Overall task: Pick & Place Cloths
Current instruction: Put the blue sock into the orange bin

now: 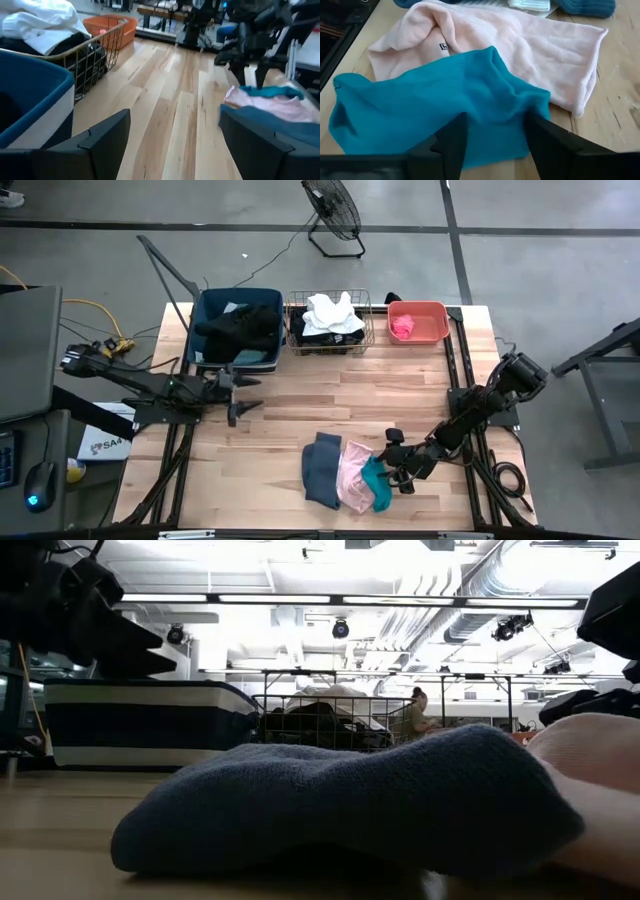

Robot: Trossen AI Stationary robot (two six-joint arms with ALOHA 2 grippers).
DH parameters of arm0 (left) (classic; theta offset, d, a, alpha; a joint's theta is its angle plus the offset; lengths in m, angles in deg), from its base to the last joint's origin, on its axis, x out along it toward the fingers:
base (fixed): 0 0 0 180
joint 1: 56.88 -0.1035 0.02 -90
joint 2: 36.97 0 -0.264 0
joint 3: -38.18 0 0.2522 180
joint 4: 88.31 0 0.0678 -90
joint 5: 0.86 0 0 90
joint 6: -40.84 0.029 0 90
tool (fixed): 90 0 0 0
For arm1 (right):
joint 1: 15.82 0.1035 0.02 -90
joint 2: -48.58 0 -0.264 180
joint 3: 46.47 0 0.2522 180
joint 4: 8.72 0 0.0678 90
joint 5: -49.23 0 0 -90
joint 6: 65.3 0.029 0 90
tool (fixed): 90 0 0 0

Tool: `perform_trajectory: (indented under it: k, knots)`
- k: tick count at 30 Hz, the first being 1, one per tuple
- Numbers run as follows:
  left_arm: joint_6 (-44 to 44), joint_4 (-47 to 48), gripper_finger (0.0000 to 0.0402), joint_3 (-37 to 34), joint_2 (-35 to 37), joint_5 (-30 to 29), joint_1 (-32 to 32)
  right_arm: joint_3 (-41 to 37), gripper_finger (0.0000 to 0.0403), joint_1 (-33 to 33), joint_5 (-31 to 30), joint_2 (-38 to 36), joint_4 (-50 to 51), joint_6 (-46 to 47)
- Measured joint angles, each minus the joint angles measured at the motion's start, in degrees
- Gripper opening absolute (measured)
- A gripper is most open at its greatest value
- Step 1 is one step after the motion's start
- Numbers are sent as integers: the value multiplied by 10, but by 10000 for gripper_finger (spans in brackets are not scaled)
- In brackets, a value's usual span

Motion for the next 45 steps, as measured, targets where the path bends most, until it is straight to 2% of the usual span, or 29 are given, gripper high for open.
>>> perform_trajectory:
  k: [7, 15, 23, 33, 37, 45]
  knots:
    - [0, 28, 300, -17, 63, 1, 0, 0, 120, 0, 1, 0, 19, -2]
    - [11, 56, 300, -18, 93, 9, 0, 0, 15, 0, 12, -3, 30, 3]
    - [26, 76, 300, -18, 103, 8, 0, -2, 5, 0, 22, -35, 50, 4]
    - [71, 76, 300, -17, 108, 14, -1, -2, 4, 0, -3, -140, 139, 2]
    - [99, 70, 300, -17, 124, 15, -1, -2, 4, 0, -50, -191, 192, -7]
    - [128, 104, 300, -17, 181, 10, -1, -2, 4, -21, -201, -285, 267, -15]
